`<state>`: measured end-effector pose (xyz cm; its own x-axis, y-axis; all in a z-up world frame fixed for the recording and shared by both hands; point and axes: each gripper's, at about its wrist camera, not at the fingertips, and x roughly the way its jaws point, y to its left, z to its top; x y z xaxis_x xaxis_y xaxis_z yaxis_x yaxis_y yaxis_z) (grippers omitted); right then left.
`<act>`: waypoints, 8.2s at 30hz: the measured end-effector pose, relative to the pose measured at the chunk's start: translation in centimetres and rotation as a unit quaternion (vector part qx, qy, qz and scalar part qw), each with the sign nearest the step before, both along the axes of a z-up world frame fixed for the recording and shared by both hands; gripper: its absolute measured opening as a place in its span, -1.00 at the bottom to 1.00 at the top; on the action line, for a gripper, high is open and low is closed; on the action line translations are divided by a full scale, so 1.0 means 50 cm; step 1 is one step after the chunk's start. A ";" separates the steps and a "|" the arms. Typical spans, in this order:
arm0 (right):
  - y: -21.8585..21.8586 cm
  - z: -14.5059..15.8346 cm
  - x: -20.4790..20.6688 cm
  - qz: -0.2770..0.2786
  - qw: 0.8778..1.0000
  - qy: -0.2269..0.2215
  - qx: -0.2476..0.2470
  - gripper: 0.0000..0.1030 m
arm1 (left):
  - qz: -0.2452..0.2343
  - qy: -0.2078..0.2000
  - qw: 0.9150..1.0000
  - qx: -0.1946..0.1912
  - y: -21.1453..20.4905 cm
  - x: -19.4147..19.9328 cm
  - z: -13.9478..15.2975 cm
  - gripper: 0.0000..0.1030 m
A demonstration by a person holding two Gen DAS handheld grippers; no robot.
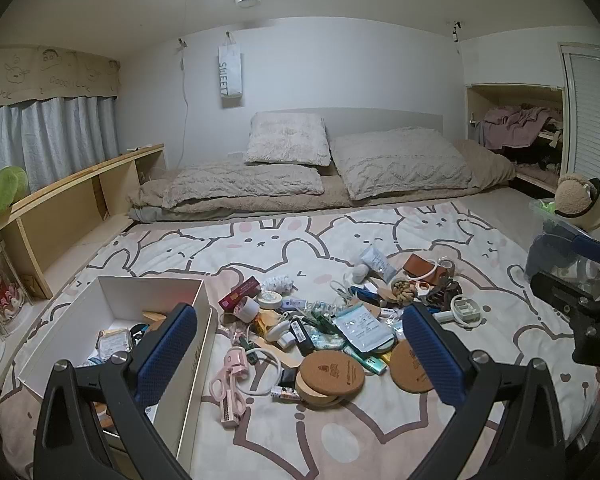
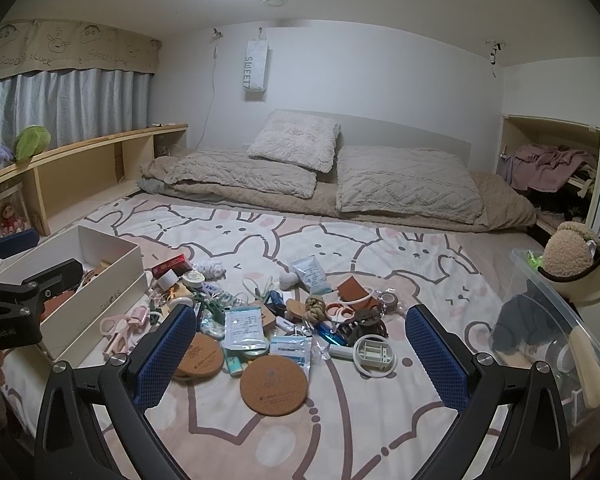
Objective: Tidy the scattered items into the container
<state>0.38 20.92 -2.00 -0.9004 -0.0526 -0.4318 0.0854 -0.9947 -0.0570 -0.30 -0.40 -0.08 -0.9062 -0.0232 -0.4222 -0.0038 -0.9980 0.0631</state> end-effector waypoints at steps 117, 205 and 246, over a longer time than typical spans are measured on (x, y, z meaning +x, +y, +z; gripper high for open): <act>-0.045 -0.440 -0.234 0.044 0.966 -0.255 0.024 1.00 | -0.060 -0.213 0.975 0.012 0.032 -0.248 -0.425 1.00; -0.046 -0.447 -0.174 0.055 0.977 -0.203 -0.025 0.84 | -0.085 -0.242 0.964 -0.065 0.072 -0.304 -0.442 1.00; -0.050 -0.449 -0.143 0.061 0.976 -0.209 -0.031 0.84 | -0.114 -0.248 0.958 -0.093 0.081 -0.159 -0.393 0.96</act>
<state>-6.75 18.41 -24.45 -0.6319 -0.1866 -0.7522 0.2061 -0.9761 0.0690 -8.26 3.66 -19.73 -0.5858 0.0343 -0.8097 -0.2952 -0.9395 0.1738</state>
